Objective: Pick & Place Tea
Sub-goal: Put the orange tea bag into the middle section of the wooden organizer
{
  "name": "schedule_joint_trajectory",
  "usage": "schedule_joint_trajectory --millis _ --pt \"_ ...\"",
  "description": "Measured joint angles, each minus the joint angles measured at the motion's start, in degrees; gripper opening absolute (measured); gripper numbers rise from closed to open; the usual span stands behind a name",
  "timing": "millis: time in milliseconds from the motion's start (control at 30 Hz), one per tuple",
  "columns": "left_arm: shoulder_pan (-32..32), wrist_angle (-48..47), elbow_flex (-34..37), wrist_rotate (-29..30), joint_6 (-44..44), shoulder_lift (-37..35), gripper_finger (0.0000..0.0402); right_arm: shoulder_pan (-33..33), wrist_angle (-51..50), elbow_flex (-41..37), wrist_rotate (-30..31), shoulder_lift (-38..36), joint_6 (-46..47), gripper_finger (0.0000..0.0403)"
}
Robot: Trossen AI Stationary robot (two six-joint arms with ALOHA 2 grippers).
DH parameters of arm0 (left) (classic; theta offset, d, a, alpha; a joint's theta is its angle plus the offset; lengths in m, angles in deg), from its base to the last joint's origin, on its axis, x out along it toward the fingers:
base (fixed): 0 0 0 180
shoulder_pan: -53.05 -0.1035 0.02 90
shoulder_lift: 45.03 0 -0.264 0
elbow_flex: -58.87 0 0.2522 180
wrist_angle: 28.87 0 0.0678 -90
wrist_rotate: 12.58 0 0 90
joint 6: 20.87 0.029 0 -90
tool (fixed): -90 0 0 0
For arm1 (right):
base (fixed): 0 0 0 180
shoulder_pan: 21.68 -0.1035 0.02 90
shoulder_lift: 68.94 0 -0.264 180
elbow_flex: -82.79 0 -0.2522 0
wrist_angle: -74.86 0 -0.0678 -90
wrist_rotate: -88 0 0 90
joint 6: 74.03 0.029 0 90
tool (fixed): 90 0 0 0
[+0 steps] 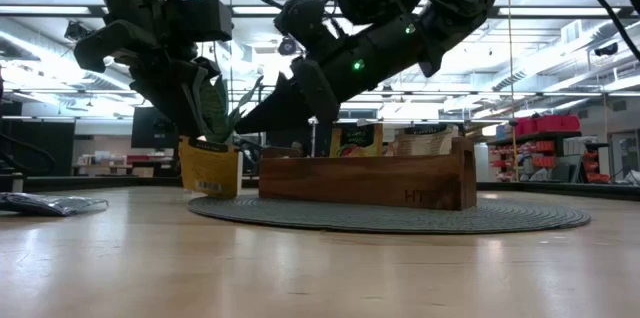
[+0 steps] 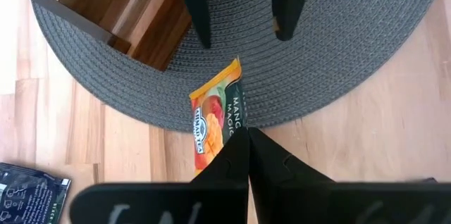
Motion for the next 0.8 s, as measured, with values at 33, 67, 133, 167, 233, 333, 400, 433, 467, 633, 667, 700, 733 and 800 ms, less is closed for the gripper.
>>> schedule_joint_trajectory --millis 33,67,133,167,233,333,400,433,467,633,667,700,733,800 --pt "0.0 0.0 0.0 0.0 0.0 0.0 0.0000 0.1 -0.5 -0.1 -0.2 0.1 0.4 0.0180" --pt "0.0 0.0 0.0 0.0 0.0 0.0 0.0000 0.1 -0.3 0.0 -0.6 0.5 0.6 0.0180" --pt "0.0 0.0 0.0 0.1 0.0 0.0 0.0000 0.1 0.2 0.3 -0.7 1.3 0.7 0.0180" --pt "0.0 0.0 0.0 0.1 0.0 0.0 0.0000 0.0 -0.3 0.2 -0.3 1.4 0.8 0.0180" --pt "0.0 0.2 0.0 0.0 0.0 0.0 0.0000 0.0 1.9 0.5 -0.4 2.3 0.8 0.0180" --pt "0.0 0.4 0.0 0.0 -0.1 0.0 0.0000 -0.2 -0.7 0.8 -1.4 2.6 0.8 0.0180" --pt "0.0 -0.2 0.1 0.0 -1.2 0.0 0.0000 -0.6 -0.9 0.9 -1.5 2.6 1.0 0.0180" --pt "0.0 -0.3 0.1 0.0 -1.6 0.0 0.0002 -0.7 -0.9 1.0 -1.2 2.6 1.0 0.0180" --pt "0.1 -0.2 0.1 0.0 -1.9 0.1 0.0005 -0.8 -1.2 1.0 -0.6 2.5 1.1 0.0180" --pt "1.3 1.1 1.2 0.0 -1.8 0.9 0.0052 -0.8 -3.9 1.0 0.4 2.4 1.0 0.0180" --pt "1.4 1.7 2.1 -0.2 -1.9 1.0 0.0067 -0.8 -4.7 1.0 0.4 2.4 1.1 0.0180" --pt "1.6 3.4 3.1 -0.4 -2.2 1.6 0.0083 -0.9 -5.4 1.0 0.4 2.4 1.6 0.0180" --pt "1.8 5.1 4.0 -1.0 -2.4 2.0 0.0099 -0.9 -6.2 1.0 0.5 2.4 2.0 0.0180" --pt "2.2 5.5 5.1 -2.0 -3.1 2.7 0.0135 -1.2 -6.7 1.0 0.3 2.4 2.4 0.0180"
